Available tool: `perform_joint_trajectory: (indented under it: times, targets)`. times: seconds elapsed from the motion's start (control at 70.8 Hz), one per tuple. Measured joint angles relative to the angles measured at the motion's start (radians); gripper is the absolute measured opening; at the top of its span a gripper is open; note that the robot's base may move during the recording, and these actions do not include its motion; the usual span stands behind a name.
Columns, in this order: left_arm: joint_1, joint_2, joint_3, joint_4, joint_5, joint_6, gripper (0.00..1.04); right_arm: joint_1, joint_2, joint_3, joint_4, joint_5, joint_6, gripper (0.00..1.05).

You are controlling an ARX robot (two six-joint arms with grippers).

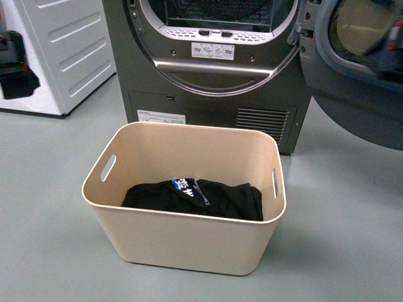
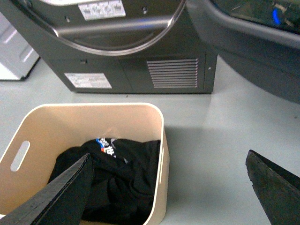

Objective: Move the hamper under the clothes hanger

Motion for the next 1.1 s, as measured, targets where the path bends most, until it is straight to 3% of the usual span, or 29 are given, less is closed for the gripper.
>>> perform_joint_trajectory:
  times: [0.17, 0.382, 0.777, 1.102]
  targets:
    - [-0.034, 0.168, 0.13, -0.041, -0.024, 0.027, 0.98, 0.05, 0.225, 0.173, -0.122, 0.055, -0.014, 0.97]
    - [-0.055, 0.311, 0.221, -0.043, 0.037, 0.084, 0.98, 0.097, 0.44, 0.325, -0.159, 0.13, -0.04, 0.97]
    - [-0.023, 0.568, 0.381, -0.06, 0.043, 0.128, 0.98, 0.101, 0.741, 0.575, -0.259, 0.192, -0.073, 0.97]
    - [-0.004, 0.639, 0.457, -0.051, 0.085, 0.14, 0.98, 0.109, 0.855, 0.663, -0.286, 0.227, -0.073, 0.97]
